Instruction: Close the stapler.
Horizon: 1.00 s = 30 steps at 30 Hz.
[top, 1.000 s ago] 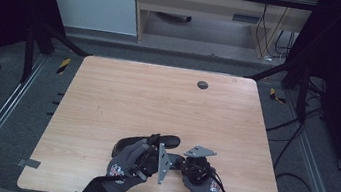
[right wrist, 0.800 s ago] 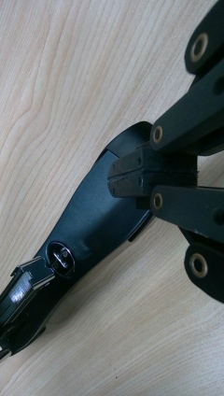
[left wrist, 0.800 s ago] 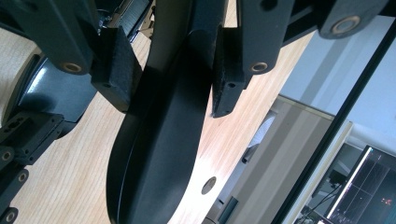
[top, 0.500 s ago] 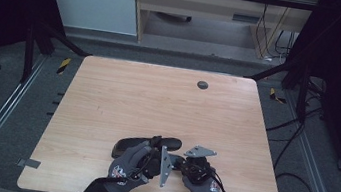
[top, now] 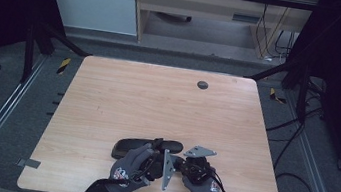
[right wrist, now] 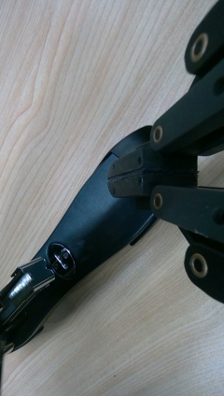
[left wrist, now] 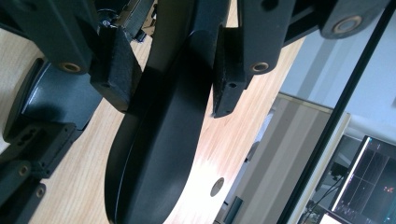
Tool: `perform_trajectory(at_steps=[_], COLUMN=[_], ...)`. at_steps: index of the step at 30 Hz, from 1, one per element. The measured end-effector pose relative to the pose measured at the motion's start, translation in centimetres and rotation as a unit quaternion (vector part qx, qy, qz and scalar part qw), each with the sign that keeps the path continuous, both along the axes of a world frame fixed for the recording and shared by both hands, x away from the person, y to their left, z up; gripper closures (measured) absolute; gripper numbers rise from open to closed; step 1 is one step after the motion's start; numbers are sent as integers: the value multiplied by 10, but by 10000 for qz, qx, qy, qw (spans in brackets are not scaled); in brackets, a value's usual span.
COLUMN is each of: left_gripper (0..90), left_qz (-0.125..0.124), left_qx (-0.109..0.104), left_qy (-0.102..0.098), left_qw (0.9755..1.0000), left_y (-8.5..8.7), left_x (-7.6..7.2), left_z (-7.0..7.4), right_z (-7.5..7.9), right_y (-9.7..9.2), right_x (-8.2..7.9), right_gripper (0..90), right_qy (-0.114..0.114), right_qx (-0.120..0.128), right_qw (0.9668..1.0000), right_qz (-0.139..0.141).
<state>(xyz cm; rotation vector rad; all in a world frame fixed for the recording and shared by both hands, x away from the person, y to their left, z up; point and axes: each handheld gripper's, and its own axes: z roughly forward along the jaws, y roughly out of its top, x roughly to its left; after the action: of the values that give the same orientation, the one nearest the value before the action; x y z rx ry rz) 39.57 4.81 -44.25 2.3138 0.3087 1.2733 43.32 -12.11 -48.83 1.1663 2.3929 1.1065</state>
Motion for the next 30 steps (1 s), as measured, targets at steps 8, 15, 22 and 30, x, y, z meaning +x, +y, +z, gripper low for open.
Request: perform_trajectory(at_steps=[8,15,22,30], left_gripper=[538,535,527,519], left_qz=[-82,-136,-195,-242], left_qx=[141,312,520,596], left_qy=[-15,-35,1,20], left_qw=[9999,9994,9985,9979], left_y=[-2,-5,-7,-7], left_x=[0,-2,-2,-2], left_z=[-2,-8,-12,-13], right_z=[2,4,4,5], right_y=[-4,-8,-11,-15], right_x=[0,1,2,2], right_gripper=[900,900,896,882], right_qy=[-34,-58,-100,-106], right_qx=[13,59,55,54], right_qw=[10000,9999,9998,9996], right_qz=[-19,-89,-141,-242])
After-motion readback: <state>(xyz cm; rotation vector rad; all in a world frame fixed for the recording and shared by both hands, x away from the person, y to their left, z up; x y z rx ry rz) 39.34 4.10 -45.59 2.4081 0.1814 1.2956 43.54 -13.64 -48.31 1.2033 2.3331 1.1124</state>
